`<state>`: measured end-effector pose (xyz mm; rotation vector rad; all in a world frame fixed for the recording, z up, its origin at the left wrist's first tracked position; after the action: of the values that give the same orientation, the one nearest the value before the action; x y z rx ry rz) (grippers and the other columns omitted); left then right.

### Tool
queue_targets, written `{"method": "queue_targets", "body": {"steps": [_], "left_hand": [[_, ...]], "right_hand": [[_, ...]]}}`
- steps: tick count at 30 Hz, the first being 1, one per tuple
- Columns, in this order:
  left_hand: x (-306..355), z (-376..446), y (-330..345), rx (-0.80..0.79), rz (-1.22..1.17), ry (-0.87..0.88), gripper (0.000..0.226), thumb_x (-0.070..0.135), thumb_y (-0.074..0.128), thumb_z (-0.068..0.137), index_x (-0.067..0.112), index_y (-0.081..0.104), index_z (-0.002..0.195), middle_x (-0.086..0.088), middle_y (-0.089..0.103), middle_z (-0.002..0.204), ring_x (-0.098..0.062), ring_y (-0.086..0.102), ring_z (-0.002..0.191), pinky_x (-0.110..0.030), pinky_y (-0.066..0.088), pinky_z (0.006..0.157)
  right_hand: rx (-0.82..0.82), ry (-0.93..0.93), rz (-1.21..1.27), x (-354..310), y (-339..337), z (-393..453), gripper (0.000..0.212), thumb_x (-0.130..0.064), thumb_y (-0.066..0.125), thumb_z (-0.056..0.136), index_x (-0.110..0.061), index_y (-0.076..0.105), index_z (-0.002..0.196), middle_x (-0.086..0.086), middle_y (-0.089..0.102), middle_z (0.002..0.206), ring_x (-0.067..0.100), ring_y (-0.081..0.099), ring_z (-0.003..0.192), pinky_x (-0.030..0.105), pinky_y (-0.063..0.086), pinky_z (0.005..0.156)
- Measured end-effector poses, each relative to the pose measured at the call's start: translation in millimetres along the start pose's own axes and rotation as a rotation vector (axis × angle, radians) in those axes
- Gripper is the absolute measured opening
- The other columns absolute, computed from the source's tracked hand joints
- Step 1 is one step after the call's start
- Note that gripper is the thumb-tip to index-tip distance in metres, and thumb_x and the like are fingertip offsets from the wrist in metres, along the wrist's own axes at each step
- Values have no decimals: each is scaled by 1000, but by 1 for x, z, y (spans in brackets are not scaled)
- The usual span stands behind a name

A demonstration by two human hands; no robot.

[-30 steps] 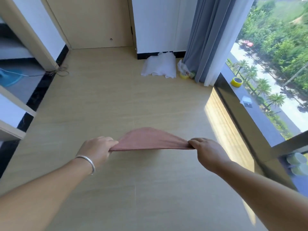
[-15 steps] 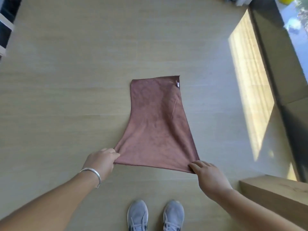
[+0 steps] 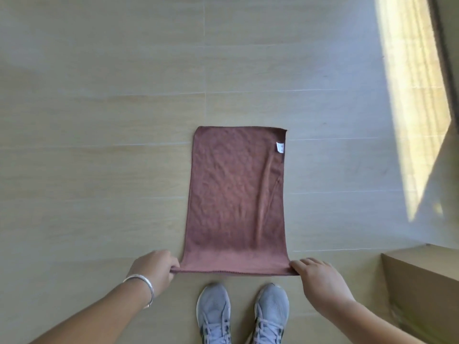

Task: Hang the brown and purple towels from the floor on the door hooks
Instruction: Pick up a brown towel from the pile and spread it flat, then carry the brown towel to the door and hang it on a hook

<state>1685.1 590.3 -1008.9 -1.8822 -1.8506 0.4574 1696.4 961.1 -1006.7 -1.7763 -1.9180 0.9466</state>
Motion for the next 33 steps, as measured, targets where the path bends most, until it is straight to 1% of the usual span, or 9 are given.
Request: {"method": "queue_targets", "body": {"steps": [4,9,13,15,18,23,27,30,33], "left_hand": [[-12,37,-75,106,-143,-67,13,43,63,88,34,71,93,10,68,96,-15,63,96,-25,49,77],[-29,109,-172,330,-237,-105,14,29,63,89,27,74,97,0,72,102,-24,64,99,-29,50,81],[-37,178,-210,598,-320,-163,39,23,61,89,17,61,127,-12,64,125,-32,59,114,-38,47,95],[-37,199,-189,656,-369,-242,52,24,59,87,19,48,138,-12,54,135,-34,53,120,-41,44,99],[-18,209,-113,612,-347,-253,59,21,58,86,18,41,142,-15,47,137,-36,47,123,-43,42,98],[21,199,22,449,18,38,68,35,56,91,25,26,151,-3,23,157,-21,23,144,-37,22,114],[34,205,72,386,146,157,78,46,55,91,26,12,154,-1,6,162,-16,6,149,-37,8,119],[32,208,77,484,189,202,83,41,73,79,20,34,149,-8,26,157,-24,27,144,-44,28,113],[28,207,71,702,165,314,56,19,76,77,14,60,131,-13,54,139,-31,55,123,-46,50,91]], "right_hand": [[179,125,82,14,-61,58,24,-19,43,93,-31,61,102,-8,66,97,18,57,93,31,36,62],[339,254,251,31,-144,150,22,-22,46,94,-27,65,101,6,69,98,31,62,88,30,40,62],[546,354,413,45,-171,222,33,-22,47,91,-24,57,122,9,65,115,32,60,104,35,45,78],[593,393,439,50,-151,241,43,-27,47,91,-19,47,133,9,57,127,32,56,113,37,43,84],[481,340,360,44,-80,242,46,-24,49,89,-20,44,134,8,48,132,31,51,116,37,40,82],[221,-27,-2,25,43,206,69,-38,56,86,-26,27,147,3,25,155,24,21,143,37,24,114],[110,-128,-265,39,89,199,94,-59,56,84,-25,3,154,1,-2,162,20,-5,149,37,2,119],[157,-168,-327,47,93,204,95,-60,61,81,-23,13,154,4,9,162,23,8,149,39,10,119],[240,-187,-336,52,89,204,72,-40,64,87,-24,32,150,5,28,157,25,28,144,41,29,113]]}}
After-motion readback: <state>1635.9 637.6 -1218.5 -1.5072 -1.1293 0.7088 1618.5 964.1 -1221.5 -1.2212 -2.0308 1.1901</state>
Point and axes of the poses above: each hand's wrist, its own z-axis towards the middle knuckle, its own y-axis out of the palm, x = y × z, the point moved 3 cm from there along z, towards the middle knuckle
